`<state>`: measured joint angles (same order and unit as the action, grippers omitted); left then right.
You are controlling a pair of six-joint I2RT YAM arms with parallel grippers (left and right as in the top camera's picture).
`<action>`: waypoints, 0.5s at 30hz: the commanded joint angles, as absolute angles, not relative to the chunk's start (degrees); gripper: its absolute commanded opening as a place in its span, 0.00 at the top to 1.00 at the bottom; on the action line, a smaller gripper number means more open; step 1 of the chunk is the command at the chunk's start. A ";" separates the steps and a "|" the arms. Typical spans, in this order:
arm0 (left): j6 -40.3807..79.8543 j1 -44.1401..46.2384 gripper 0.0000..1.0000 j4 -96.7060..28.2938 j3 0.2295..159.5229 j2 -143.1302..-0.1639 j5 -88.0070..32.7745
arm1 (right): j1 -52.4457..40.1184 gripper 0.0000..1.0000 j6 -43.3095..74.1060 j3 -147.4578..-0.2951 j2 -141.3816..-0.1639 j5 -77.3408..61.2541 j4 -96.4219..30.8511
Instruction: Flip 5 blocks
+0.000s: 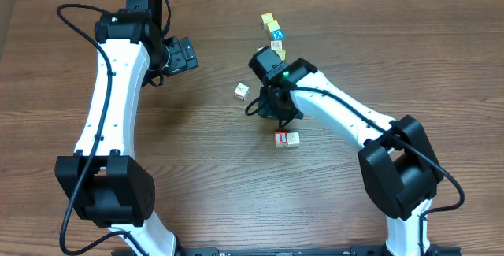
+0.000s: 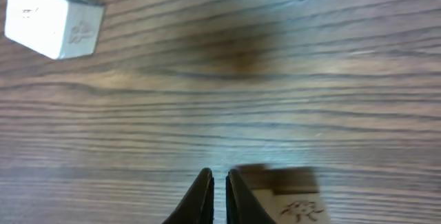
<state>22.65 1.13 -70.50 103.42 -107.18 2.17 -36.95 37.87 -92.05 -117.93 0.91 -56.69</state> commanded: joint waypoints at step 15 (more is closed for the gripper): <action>23.18 1.56 0.00 -70.43 103.22 -108.47 1.89 | -38.28 0.90 37.43 -90.02 -119.39 -0.10 -59.88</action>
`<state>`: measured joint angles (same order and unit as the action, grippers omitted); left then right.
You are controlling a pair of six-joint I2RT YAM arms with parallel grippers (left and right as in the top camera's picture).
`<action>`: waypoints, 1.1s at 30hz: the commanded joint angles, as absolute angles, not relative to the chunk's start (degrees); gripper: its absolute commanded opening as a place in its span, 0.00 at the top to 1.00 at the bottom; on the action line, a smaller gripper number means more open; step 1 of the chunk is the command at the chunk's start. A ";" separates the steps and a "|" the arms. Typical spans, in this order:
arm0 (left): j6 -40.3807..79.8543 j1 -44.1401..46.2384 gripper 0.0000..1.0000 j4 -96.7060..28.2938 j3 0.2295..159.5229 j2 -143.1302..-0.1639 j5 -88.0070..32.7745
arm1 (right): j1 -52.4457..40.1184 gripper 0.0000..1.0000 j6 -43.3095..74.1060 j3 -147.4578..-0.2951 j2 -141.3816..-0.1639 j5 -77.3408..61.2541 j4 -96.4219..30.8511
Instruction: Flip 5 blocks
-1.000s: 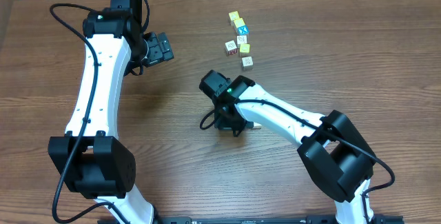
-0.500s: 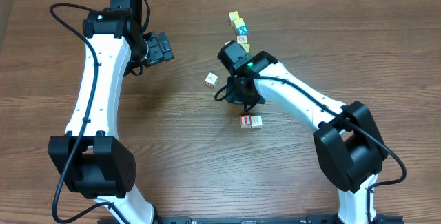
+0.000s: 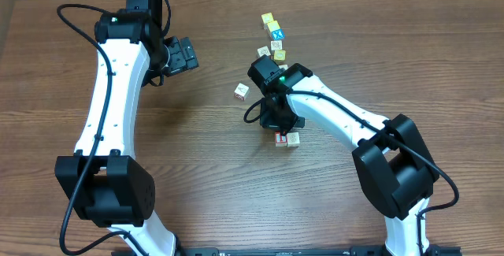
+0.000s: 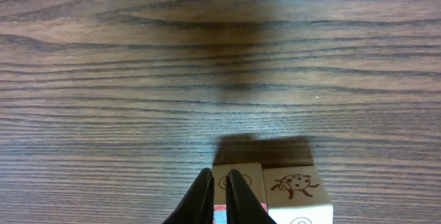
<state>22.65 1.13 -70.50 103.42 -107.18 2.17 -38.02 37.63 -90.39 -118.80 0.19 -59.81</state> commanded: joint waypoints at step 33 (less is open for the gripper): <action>23.18 1.56 0.00 -70.43 103.22 -108.47 1.89 | -38.30 0.94 37.45 -90.00 -119.42 2.44 -61.67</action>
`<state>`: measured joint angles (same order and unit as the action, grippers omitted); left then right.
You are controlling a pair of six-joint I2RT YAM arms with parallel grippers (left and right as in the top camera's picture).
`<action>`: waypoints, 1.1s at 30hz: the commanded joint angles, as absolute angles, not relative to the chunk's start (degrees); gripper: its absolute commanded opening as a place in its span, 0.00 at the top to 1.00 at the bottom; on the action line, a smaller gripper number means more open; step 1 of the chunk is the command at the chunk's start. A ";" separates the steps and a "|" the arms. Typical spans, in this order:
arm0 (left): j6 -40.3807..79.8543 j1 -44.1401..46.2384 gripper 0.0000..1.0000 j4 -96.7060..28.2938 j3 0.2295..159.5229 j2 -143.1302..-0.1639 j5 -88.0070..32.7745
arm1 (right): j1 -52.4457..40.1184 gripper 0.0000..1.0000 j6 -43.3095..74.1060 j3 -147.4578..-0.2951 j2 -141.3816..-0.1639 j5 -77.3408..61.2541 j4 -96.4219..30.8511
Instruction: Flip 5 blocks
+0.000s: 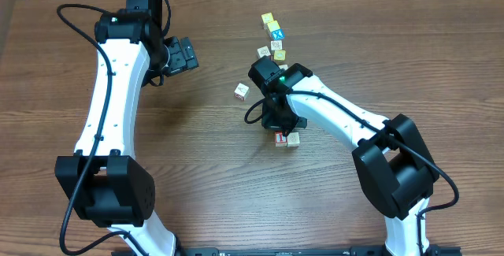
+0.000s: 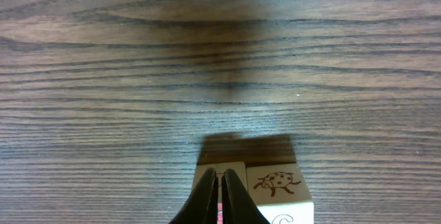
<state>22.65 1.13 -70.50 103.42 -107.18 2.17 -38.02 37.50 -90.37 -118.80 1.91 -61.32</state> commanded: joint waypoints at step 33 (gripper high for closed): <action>23.18 1.56 0.00 -70.46 103.22 -108.47 1.89 | -40.56 0.95 37.19 -90.00 -119.61 5.17 -57.71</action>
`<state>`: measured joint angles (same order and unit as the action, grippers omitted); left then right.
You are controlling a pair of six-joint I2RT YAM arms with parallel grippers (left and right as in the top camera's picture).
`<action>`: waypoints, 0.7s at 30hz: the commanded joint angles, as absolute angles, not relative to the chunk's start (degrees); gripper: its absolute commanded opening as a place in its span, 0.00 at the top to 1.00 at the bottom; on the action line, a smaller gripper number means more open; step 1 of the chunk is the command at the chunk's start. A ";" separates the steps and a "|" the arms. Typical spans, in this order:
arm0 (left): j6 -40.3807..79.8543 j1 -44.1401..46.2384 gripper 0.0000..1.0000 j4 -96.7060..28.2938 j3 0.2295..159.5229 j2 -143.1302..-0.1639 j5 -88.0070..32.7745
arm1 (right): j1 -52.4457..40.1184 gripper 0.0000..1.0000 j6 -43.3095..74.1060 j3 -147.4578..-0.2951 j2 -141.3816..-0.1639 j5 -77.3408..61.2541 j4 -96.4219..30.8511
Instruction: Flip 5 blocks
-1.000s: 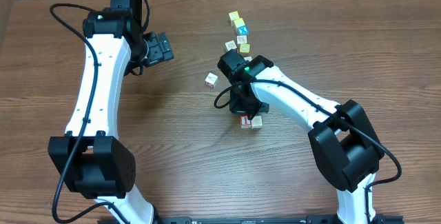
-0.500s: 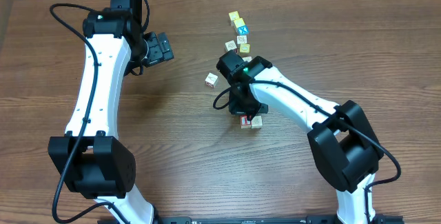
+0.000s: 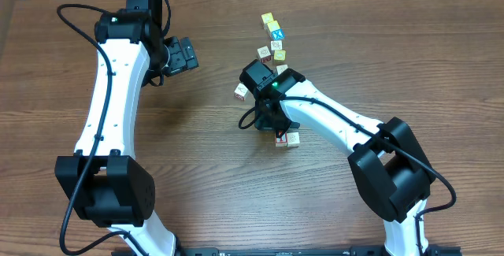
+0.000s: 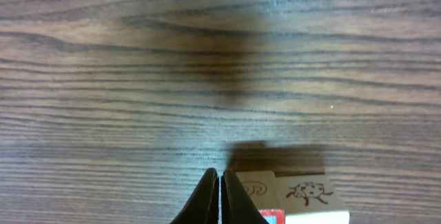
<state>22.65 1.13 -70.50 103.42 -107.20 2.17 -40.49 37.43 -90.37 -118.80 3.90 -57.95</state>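
Note:
Two blocks sit side by side on the wooden table: one with a red face and a tan one with a ladybug drawing. My right gripper is shut and empty, its tips low over the wood just left of the red-faced block. A white block lies to the upper left, and only its corner shows in the right wrist view. My left gripper hangs far off at the upper left.
Several more small blocks form a loose cluster at the back of the table, behind my right arm. The table's far edge meets cardboard. My left arm stands along the left side.
My right gripper has shifted left: its shut tips were over the red-faced block's top and now sit beside that block's left edge. The blocks and the left arm have not moved.
My shut right gripper was first between the white block and the pair, with the pair at the frame's bottom. Then it sat over the red-faced block, and stayed there. Now it is just left of that block. The pair shows the same faces throughout.

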 commanded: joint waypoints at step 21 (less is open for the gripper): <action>23.18 1.56 0.00 -70.43 103.22 -108.47 1.89 | -40.56 0.95 37.21 -89.93 -119.61 5.10 -60.36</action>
